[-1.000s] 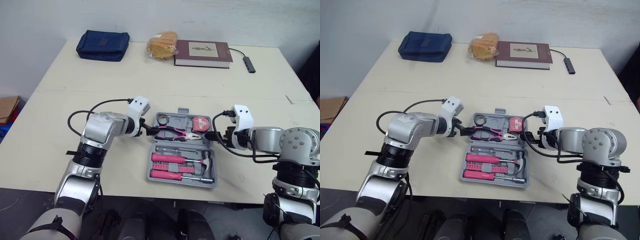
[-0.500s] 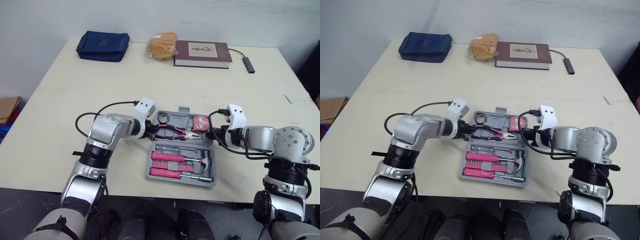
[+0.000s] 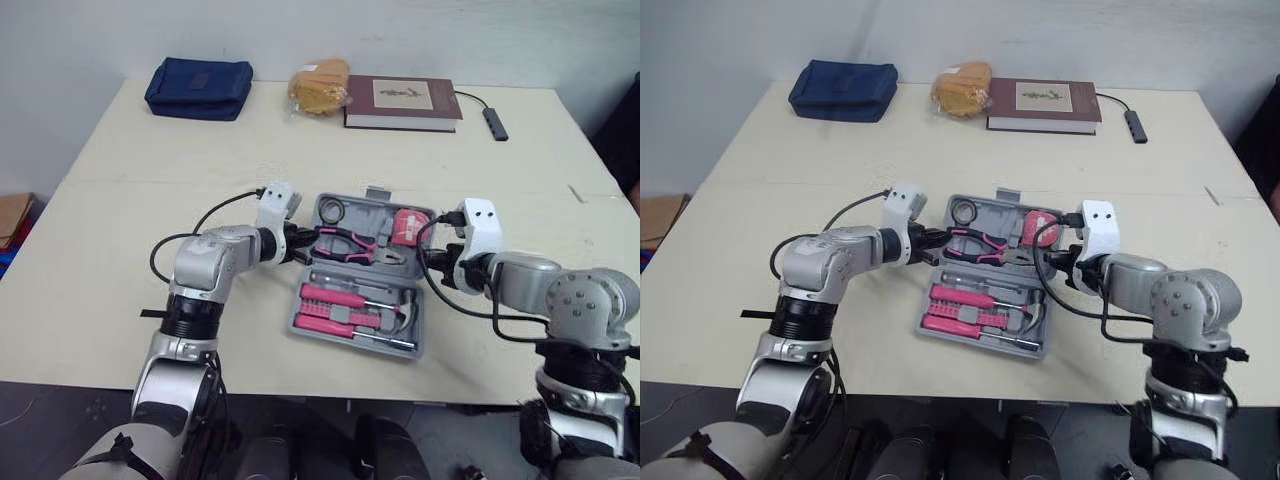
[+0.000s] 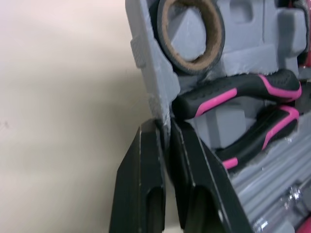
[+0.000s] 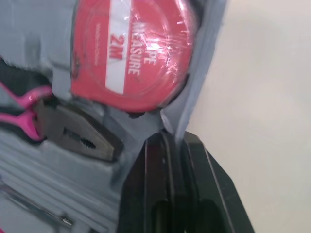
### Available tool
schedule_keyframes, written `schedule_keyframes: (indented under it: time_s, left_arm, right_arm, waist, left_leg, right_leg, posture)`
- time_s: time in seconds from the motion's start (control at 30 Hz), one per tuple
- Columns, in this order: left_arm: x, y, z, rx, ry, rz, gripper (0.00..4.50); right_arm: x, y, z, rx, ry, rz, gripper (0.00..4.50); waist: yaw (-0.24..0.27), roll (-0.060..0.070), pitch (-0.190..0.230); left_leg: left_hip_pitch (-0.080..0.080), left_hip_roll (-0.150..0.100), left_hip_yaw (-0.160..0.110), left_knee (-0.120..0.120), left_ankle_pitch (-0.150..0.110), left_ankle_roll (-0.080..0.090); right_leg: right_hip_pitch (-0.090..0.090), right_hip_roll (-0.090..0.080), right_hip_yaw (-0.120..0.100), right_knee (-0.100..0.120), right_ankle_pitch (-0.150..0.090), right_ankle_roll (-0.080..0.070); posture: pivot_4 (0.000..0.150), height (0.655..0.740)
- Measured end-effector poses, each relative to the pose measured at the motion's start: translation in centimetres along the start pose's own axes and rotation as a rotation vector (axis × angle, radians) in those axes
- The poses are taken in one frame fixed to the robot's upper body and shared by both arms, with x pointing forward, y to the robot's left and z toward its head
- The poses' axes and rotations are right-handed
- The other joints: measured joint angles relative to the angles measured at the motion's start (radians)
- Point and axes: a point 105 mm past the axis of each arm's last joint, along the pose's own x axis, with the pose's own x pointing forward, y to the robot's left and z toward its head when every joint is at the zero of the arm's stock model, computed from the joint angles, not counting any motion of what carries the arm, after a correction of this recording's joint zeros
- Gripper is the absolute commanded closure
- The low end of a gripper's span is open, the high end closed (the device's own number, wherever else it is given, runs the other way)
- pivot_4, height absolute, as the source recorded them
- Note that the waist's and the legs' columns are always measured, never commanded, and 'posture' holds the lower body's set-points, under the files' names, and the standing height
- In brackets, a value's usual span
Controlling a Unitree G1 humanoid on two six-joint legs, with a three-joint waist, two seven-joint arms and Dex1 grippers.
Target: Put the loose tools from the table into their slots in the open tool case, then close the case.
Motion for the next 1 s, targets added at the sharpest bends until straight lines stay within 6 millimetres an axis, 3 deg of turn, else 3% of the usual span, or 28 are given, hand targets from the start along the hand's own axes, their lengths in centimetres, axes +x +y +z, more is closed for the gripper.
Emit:
schedule_keyframes:
  time_s: [0.17, 0.33, 0.47, 0.63, 0.73, 0.83, 0.93, 0.97, 1.0]
  left_arm:
    - [0.0, 0.0, -0.2, 0.176, -0.168, -0.033, 4.49]
    - [-1.4, 0.0, -1.6, 0.476, -0.329, -0.049, 4.49]
    - [-2.7, -0.2, -2.6, 0.667, -0.390, -0.070, 4.49]
    - [-3.6, -0.3, -3.6, 0.751, -0.431, -0.073, 4.49]
    - [-3.9, -0.2, -4.0, 0.768, -0.428, -0.101, 3.44]
    - [-5.8, 1.9, -5.1, 0.782, -0.357, -0.070, 2.05]
    - [-7.5, 3.6, -5.2, 0.795, -0.312, -0.042, 0.62]
    - [-8.0, 4.1, -5.4, 0.801, -0.291, -0.042, 0.33]
    - [-8.3, 4.4, -5.7, 0.798, -0.269, -0.043, 0.33]
  right_arm:
    - [-0.6, -0.2, -1.0, -0.354, -0.175, -0.027, 4.50]
    - [-1.9, 0.1, -3.6, -0.758, -0.388, -0.086, 4.50]
    - [-2.6, 0.4, -4.9, -0.957, -0.492, -0.118, 4.50]
    - [-3.0, 0.8, -5.9, -1.098, -0.562, -0.134, 4.50]
    - [-3.2, 1.0, -6.8, -1.134, -0.564, -0.108, 3.36]
    - [-3.9, -1.0, -9.8, -1.175, -0.440, -0.117, 1.79]
    - [-5.4, -2.0, -9.8, -1.209, -0.432, -0.140, 0.29]
    - [-5.9, -2.3, -9.7, -1.219, -0.428, -0.150, 0.03]
    - [-6.2, -2.5, -9.7, -1.223, -0.425, -0.153, 0.03]
  waist:
    - [0.011, -0.001, 0.000]
    - [0.011, -0.001, 0.000]
    - [0.009, -0.001, 0.000]
    - [0.010, -0.001, 0.000]
    - [0.007, -0.001, 0.000]
    - [0.008, -0.001, 0.000]
    - [0.010, -0.002, 0.000]
    - [0.012, -0.002, 0.000]
    - [0.013, -0.002, 0.000]
  left_leg:
    - [0.001, 0.000, 0.003, 0.001, 0.000, 0.001]
    - [0.003, 0.000, 0.004, 0.000, 0.001, 0.000]
    - [0.006, 0.001, 0.005, 0.001, 0.001, 0.001]
    - [0.006, 0.002, 0.004, 0.001, 0.001, 0.001]
    - [0.007, 0.002, 0.004, 0.001, 0.001, 0.001]
    - [0.007, 0.002, 0.004, 0.001, 0.001, 0.002]
    - [0.007, 0.002, 0.003, 0.001, 0.001, 0.003]
    - [0.007, 0.001, 0.002, 0.001, 0.001, 0.003]
    - [0.007, 0.001, 0.002, 0.001, 0.001, 0.003]
  right_leg:
    - [0.000, 0.000, 0.001, 0.000, 0.001, 0.001]
    - [0.001, 0.000, 0.002, 0.000, 0.001, 0.002]
    - [0.003, -0.001, 0.002, 0.000, 0.003, 0.001]
    - [0.005, -0.001, 0.001, 0.000, 0.003, 0.001]
    - [0.005, -0.001, 0.001, 0.000, 0.003, 0.001]
    - [0.005, -0.001, 0.001, 0.000, 0.003, 0.001]
    - [0.007, -0.002, 0.000, -0.001, 0.003, 0.001]
    - [0.007, -0.002, 0.000, -0.002, 0.003, 0.001]
    - [0.008, -0.002, 0.000, -0.002, 0.003, 0.001]
  posture:
    - [0.150, 0.7400]
    - [0.150, 0.7400]
    - [0.150, 0.7400]
    - [0.150, 0.7400]
    - [0.150, 0.7400]
    - [0.150, 0.7400]
    - [0.150, 0.7400]
    - [0.150, 0.7400]
    - [0.150, 0.7400]
